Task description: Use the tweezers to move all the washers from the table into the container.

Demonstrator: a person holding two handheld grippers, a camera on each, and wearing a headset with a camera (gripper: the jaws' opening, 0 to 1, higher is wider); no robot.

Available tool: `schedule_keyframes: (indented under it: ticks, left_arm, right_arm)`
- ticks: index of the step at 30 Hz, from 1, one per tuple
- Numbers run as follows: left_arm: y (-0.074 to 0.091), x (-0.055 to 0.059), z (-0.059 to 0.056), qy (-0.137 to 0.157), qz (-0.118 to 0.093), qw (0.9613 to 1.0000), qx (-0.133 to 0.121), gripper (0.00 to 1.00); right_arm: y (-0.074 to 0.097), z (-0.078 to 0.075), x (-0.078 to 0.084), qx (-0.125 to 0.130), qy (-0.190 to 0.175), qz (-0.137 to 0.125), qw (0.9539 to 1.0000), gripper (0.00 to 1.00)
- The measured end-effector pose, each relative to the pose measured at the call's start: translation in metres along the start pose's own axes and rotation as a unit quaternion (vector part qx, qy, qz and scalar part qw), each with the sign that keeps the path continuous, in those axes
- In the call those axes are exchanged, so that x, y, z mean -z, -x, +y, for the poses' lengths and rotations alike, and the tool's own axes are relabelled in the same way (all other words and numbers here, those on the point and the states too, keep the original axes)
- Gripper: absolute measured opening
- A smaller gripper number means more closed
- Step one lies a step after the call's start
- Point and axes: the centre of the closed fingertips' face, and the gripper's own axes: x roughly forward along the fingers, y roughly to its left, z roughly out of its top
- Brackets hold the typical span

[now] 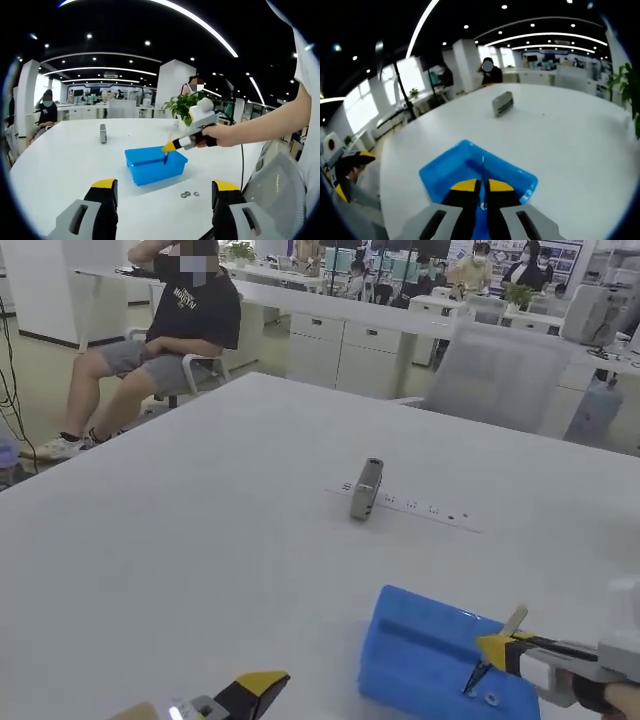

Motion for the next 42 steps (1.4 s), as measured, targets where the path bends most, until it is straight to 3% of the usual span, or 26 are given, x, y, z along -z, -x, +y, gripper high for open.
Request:
schedule_keyframes:
  ticks: [7, 15, 24, 28, 35, 42]
  left_arm:
    - [0.000, 0.000, 0.000, -0.001, 0.000, 1.0000, 0.000, 0.78]
    - [0.000, 0.001, 0.000, -0.003, 0.002, 1.0000, 0.000, 0.78]
    - [0.000, 0.001, 0.000, -0.001, 0.002, 1.0000, 0.002, 0.77]
    - [-0.001, 0.001, -0.001, -0.003, 0.003, 1.0000, 0.003, 0.77]
    - [-0.001, 0.003, -0.002, -0.004, 0.006, 1.0000, 0.005, 0.77]
    - [-0.001, 0.004, -0.004, 0.000, 0.009, 0.9999, 0.012, 0.77]
  right_arm:
    - [0.003, 0.006, 0.000, -0.007, 0.023, -0.004, 0.9997, 0.03]
    - [0.020, 0.021, -0.012, -0.005, 0.042, -0.028, 0.9987, 0.03]
    - [0.048, 0.042, -0.035, -0.008, 0.031, -0.082, 0.9961, 0.03]
    - [0.060, 0.058, -0.041, -0.016, 0.029, -0.100, 0.9944, 0.03]
    - [0.072, 0.084, -0.027, -0.034, 0.022, -0.098, 0.9943, 0.03]
    - [0.076, 0.091, 0.001, -0.042, 0.000, -0.080, 0.9959, 0.03]
